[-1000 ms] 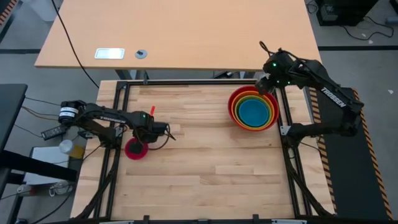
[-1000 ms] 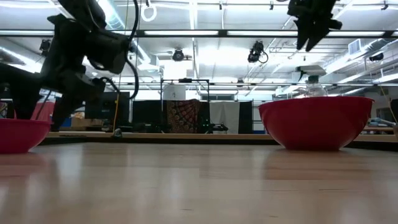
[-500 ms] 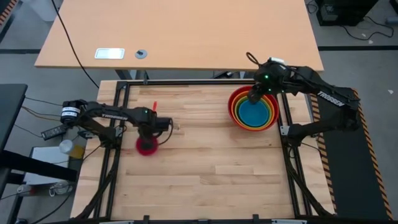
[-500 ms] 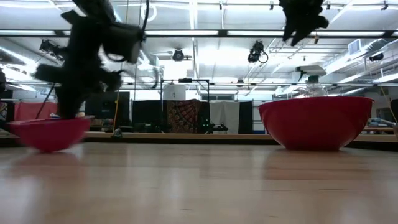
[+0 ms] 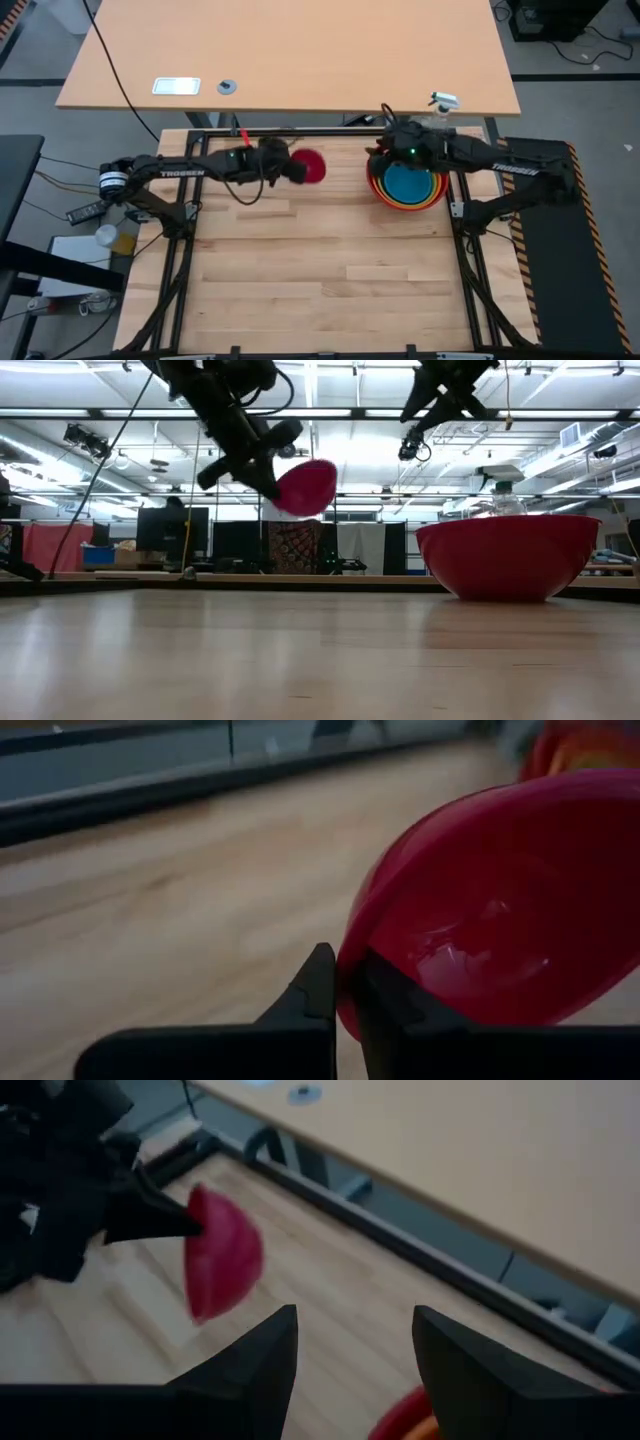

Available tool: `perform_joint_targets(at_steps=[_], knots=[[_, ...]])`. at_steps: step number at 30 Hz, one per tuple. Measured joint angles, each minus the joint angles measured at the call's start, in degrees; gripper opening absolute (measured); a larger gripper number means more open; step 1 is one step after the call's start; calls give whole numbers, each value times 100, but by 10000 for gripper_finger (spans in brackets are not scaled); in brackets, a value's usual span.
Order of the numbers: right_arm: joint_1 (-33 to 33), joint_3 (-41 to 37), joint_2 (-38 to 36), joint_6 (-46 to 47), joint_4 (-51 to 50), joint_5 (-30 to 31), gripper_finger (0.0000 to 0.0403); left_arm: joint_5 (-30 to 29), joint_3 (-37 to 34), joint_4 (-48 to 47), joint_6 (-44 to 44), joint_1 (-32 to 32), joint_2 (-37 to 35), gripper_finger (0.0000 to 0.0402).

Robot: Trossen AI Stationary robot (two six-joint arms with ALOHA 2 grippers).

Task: Nest bowls inside each other
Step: Stack the red bowl on the blue bowl

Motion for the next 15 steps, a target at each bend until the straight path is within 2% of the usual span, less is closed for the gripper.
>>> perform_joint_targets(at_steps=[4, 8, 12, 15], knots=[[435, -203, 18, -153, 610, 763, 205, -333, -1, 686, -482, 125, 134, 18], [785, -270, 273, -1039, 1408, 1389, 205, -494, -2, 1453, -786, 68, 357, 18], [918, -272, 665, -2218, 2169, 1669, 205, -889, -1, 2074, -887, -114, 523, 18], [914, -213, 896, -2462, 2373, 1693, 205, -1169, 83, 2141, -872, -251, 534, 18]])
